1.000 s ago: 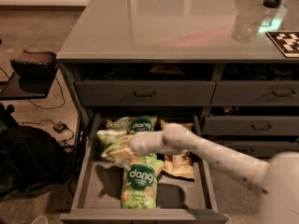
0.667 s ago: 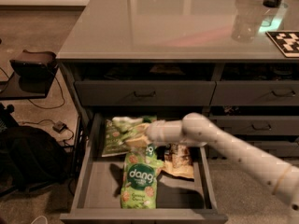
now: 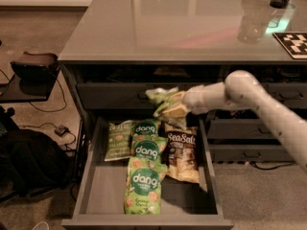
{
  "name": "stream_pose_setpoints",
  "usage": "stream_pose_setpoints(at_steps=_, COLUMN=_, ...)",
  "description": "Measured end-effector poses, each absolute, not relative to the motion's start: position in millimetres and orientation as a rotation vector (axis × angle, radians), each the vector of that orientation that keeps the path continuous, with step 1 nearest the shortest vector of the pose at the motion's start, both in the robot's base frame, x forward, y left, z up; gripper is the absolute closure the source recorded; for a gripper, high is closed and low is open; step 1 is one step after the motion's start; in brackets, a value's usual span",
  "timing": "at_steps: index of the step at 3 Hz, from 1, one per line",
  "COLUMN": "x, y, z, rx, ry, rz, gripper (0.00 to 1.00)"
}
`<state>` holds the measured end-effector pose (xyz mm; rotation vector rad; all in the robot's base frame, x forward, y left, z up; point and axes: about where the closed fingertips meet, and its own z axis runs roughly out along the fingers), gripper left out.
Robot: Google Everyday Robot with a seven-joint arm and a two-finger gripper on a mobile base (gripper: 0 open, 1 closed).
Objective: Pick green jalapeno chip bag from middle drawer and place on counter
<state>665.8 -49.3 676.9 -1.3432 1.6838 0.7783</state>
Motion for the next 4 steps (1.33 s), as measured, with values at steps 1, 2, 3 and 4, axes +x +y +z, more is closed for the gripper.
stream_pose_setpoints(at_steps=1, x=678.2, y=-92.2, z=722.4, rx=-1.394, ry=1.647, rz=0.743, gripper=1.0)
stream_pose_setpoints(at_steps=2, x=675.2, y=-107.3, z=745.8, rx=-1.466, ry=1.608, rz=0.791, gripper=1.0)
stream_pose_setpoints(at_steps=3, x=655.0, y=-102.7, z=765.9, rx=-1.557, ry=1.602, rz=0.829, gripper=1.0)
stream_pose_setpoints(at_steps=4, x=627.3, y=-92.1, z=788.1, rx=-1.613, ry=1.617, rz=0.827, gripper=1.0)
